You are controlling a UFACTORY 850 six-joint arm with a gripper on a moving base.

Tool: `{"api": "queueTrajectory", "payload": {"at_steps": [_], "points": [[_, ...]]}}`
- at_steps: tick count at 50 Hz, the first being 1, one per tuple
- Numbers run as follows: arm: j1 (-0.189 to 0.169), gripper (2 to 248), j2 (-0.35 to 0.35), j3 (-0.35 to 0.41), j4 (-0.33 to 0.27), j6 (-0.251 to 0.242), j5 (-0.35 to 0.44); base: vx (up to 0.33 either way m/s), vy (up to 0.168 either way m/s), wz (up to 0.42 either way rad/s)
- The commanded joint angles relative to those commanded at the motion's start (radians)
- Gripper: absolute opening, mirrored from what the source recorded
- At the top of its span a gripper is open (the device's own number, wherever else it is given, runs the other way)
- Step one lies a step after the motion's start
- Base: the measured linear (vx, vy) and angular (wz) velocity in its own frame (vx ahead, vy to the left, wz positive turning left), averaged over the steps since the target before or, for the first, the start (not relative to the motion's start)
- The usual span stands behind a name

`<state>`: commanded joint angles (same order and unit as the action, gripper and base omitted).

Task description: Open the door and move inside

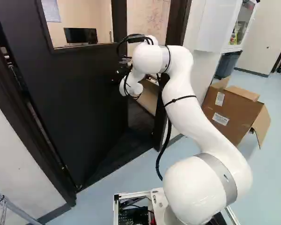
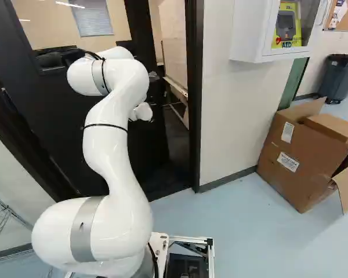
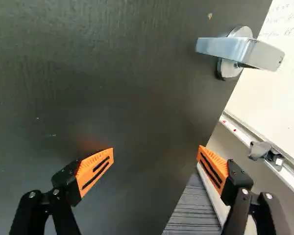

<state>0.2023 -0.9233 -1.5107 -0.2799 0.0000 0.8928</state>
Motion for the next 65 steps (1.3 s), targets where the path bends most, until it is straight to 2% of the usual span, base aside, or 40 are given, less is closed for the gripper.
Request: {"api": "queueTrajectory", "payload": {"at_steps": [14, 27, 65], "points": [[0.023, 247, -0.034, -0.050, 0.000, 0.000, 0.000, 0.000, 0.000, 0.000], [0.026, 247, -0.033, -0.048, 0.000, 0.000, 0.000, 0.000, 0.000, 0.000], [0.004, 247, 0.160, 0.231, 0.000, 0.000, 0.000, 0.000, 0.000, 0.000]]}}
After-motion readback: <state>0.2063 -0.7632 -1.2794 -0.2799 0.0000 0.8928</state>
